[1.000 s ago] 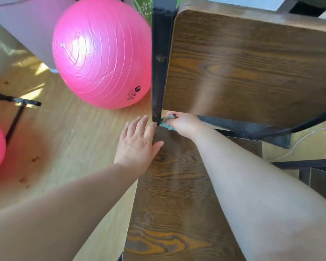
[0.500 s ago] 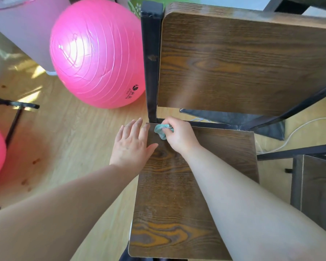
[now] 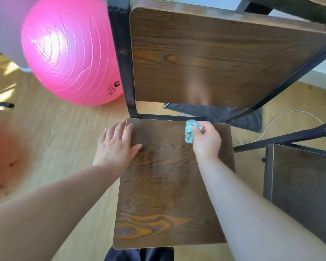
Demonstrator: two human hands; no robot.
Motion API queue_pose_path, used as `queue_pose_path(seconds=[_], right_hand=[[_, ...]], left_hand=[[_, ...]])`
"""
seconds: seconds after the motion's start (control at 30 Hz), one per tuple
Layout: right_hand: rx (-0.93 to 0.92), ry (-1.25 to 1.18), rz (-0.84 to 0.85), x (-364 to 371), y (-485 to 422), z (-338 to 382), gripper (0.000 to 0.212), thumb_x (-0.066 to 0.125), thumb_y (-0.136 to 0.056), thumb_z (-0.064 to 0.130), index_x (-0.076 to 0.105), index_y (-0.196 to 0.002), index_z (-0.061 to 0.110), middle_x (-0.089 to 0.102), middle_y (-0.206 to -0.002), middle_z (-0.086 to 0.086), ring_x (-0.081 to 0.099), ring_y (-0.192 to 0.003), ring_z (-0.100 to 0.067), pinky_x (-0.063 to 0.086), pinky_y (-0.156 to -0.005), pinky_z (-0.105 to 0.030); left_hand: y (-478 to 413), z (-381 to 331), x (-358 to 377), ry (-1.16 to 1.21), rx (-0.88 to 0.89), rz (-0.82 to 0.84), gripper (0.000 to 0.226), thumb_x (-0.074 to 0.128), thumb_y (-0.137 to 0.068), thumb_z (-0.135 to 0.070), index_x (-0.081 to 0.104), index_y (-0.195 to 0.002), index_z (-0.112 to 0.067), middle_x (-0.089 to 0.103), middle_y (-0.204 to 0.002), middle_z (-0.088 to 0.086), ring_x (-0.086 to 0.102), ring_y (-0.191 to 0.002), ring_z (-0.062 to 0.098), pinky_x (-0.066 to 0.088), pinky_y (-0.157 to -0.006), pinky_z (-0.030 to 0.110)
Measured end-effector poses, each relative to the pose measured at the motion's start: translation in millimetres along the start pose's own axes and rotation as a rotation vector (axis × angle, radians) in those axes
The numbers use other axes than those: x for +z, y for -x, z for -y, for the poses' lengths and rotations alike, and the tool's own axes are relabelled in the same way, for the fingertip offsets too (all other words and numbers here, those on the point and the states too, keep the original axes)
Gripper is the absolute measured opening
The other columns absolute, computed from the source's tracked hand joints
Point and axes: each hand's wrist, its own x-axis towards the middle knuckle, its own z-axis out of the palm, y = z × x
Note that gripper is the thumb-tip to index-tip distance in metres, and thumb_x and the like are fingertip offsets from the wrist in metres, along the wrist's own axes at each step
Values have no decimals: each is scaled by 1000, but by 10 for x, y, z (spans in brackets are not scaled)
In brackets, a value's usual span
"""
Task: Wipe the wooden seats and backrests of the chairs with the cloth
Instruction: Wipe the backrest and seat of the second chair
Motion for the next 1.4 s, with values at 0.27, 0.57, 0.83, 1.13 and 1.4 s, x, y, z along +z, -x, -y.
queue_pose_path(seconds=[0.27,0.57,0.83,1.13,1.4], right_hand=[[47,232,-250,-286,-484,-323,25,53,-99,28,66,-118,19,65,-117,-3,62,-107,-23,53,-84,-33],[-39,332,-113,-14,-356,-242,35,63,-92,21,64,-126,11,54,-120,-6,57,-107,-26,47,-93,-31],[-235,269,18,378,22,23,36,62,-91,13,64,-126,13,56,-117,0,56,-105,-20,46,-91,-26],[-403,250,165,869,424,324,34,63,-90,10,66,-124,11,58,-116,0,55,-106,-20,51,-94,-33],[-510,225,423,1116,723,535,29,63,-91,12,69,-119,15,57,-115,2,56,-103,-19,53,-90,-30]], left_hand=[[-125,3,120,-10,6,11,71,30,-96,-59,14,-153,-20,14,-161,5,10,-147,25,13,-121,43],[-195,16,71,-32,13,11,71,30,-96,-58,14,-154,-20,14,-161,4,11,-146,25,13,-120,43],[-151,134,58,-8,-15,-6,71,30,-96,-58,13,-154,-21,15,-161,4,13,-146,26,16,-120,44],[-18,357,117,-12,-46,6,72,29,-95,-59,15,-154,-21,16,-161,4,12,-147,25,15,-119,44],[87,436,21,-16,-59,13,76,19,-91,-62,11,-155,-21,13,-162,4,10,-147,24,13,-120,42]])
